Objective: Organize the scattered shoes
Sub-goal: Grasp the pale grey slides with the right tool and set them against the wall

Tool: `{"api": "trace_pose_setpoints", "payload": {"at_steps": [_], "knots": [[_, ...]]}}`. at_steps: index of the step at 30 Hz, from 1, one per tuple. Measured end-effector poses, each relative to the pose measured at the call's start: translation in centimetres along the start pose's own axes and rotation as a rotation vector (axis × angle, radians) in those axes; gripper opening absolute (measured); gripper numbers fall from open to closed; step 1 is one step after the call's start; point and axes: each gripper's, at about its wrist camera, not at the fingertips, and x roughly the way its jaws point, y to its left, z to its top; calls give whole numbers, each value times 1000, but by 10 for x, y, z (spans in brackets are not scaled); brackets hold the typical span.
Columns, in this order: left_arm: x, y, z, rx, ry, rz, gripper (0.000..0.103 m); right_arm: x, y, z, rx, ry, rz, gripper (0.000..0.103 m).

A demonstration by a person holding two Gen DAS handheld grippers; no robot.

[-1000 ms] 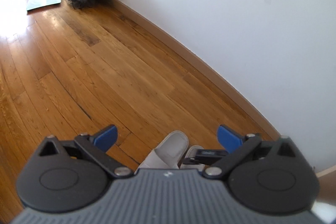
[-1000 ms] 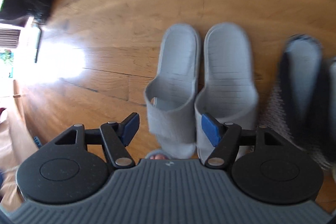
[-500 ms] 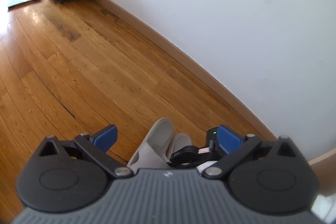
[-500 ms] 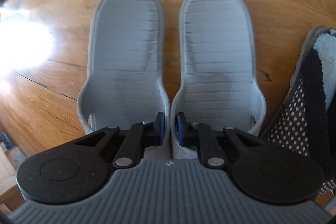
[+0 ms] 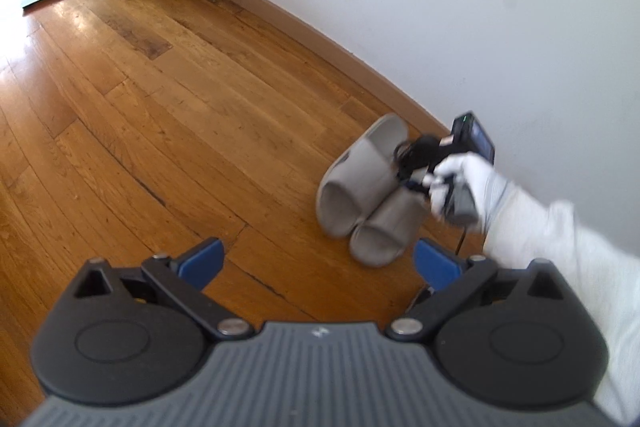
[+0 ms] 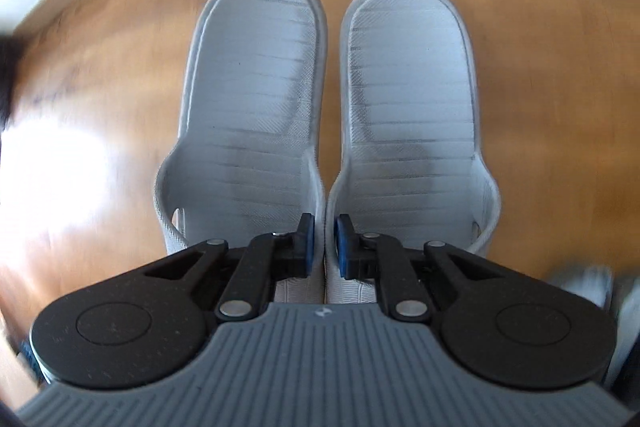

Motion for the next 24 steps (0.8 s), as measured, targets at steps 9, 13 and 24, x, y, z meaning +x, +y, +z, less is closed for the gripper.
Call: {"api": "trace_pose_setpoints", "payload": {"at_steps": [9, 13, 24], "knots": [[3, 3, 13, 5, -9, 59, 103, 25, 17, 81, -46, -68, -44, 10], [7, -4, 13, 28, 4, 54, 103, 24, 29, 96, -98, -126, -53, 10], [-7, -2, 5, 7, -27, -5, 103, -58, -42, 33, -165, -238, 200, 49]]}}
